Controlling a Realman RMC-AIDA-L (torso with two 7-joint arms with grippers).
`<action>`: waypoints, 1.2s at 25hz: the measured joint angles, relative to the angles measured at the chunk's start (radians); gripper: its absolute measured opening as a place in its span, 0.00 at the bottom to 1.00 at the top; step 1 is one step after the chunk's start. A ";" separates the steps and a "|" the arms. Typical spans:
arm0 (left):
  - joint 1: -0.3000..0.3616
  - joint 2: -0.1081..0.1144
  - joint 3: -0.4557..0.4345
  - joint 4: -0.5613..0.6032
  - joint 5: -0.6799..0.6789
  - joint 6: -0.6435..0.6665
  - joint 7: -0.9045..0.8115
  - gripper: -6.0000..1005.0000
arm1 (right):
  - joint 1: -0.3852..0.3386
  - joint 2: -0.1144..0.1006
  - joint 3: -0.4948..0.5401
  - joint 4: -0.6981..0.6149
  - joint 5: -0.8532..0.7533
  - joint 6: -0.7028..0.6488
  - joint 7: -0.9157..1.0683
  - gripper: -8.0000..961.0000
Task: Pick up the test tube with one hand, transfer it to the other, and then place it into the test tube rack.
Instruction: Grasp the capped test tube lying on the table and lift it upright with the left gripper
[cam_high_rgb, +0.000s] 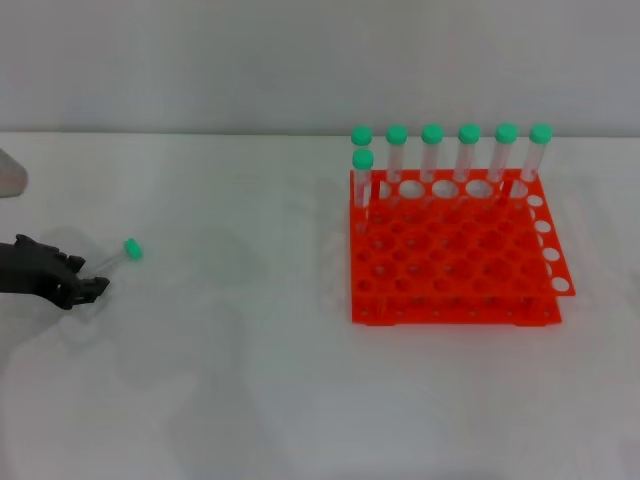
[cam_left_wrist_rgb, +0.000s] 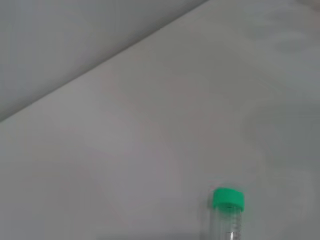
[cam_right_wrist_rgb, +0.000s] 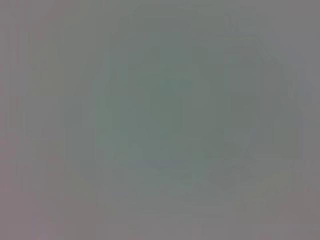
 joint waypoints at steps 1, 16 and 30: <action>0.000 -0.001 0.000 0.000 0.007 0.000 0.000 0.44 | 0.000 0.000 0.000 0.000 0.000 0.000 0.000 0.89; -0.001 -0.004 0.001 -0.001 0.032 -0.001 -0.010 0.36 | 0.009 0.000 -0.001 -0.003 0.000 -0.006 0.006 0.89; -0.006 -0.004 -0.005 0.065 0.031 -0.002 -0.058 0.20 | 0.013 0.000 -0.026 -0.018 0.004 -0.003 0.005 0.89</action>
